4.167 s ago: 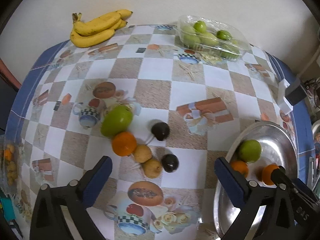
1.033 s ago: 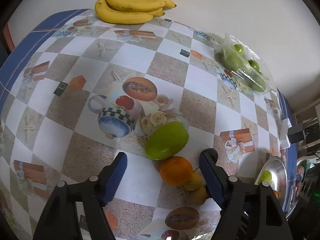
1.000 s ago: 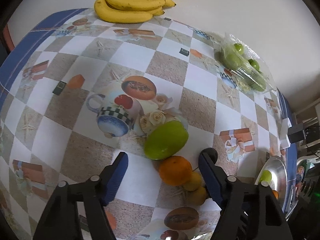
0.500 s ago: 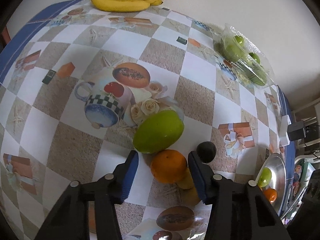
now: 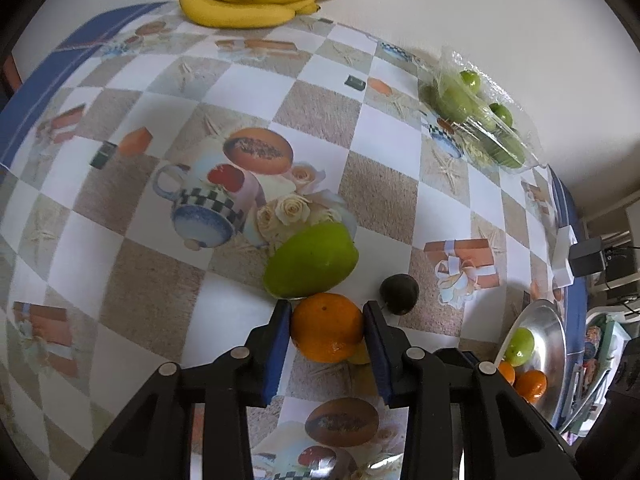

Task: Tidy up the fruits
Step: 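Close the right tool on the dark plum while the left tool grasps the orange, then carry the held orange and dark plum over the steel bowl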

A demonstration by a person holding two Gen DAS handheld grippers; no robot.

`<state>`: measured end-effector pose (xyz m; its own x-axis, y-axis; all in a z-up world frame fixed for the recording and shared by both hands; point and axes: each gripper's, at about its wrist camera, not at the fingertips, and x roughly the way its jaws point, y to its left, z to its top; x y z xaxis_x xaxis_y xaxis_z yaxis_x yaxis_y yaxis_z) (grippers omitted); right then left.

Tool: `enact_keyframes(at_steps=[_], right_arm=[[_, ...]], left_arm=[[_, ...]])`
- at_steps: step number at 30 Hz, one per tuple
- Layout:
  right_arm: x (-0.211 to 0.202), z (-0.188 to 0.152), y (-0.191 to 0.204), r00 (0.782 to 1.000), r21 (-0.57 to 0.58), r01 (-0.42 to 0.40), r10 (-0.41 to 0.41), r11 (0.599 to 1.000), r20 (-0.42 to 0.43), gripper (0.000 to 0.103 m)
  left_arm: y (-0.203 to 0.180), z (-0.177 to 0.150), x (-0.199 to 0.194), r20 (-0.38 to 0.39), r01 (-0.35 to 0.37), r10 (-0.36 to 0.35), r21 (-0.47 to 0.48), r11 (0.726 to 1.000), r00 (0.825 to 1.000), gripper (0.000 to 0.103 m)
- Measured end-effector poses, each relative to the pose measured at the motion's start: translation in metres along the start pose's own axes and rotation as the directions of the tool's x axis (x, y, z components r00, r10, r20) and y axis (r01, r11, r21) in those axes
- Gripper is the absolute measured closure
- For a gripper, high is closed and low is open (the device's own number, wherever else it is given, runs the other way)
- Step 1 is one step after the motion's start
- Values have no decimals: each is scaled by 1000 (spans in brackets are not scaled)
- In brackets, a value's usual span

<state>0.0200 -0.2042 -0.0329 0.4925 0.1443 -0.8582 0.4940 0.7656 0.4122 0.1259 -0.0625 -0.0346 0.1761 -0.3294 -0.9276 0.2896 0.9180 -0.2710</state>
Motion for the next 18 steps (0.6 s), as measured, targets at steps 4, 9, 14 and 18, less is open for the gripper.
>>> enact_keyframes(at_steps=[4, 9, 14, 18], right_arm=[[-7, 0, 0, 1000, 0, -5, 5, 1000, 11, 77], [-22, -1, -2, 999, 0, -3, 3, 1000, 36, 77], [-33, -3, -8, 999, 20, 19, -20, 1000, 50, 77], [-41, -5, -15, 998, 36, 30, -32, 999, 53, 77]], left_arm=[[-1, 1, -12, 14, -17, 17, 5, 1000, 1000, 64], [-3, 0, -26, 27, -19, 19, 0, 1000, 999, 64], [-11, -3, -38, 45, -27, 26, 15, 1000, 999, 64], [-19, -7, -47, 58, -20, 18, 28, 999, 998, 64]])
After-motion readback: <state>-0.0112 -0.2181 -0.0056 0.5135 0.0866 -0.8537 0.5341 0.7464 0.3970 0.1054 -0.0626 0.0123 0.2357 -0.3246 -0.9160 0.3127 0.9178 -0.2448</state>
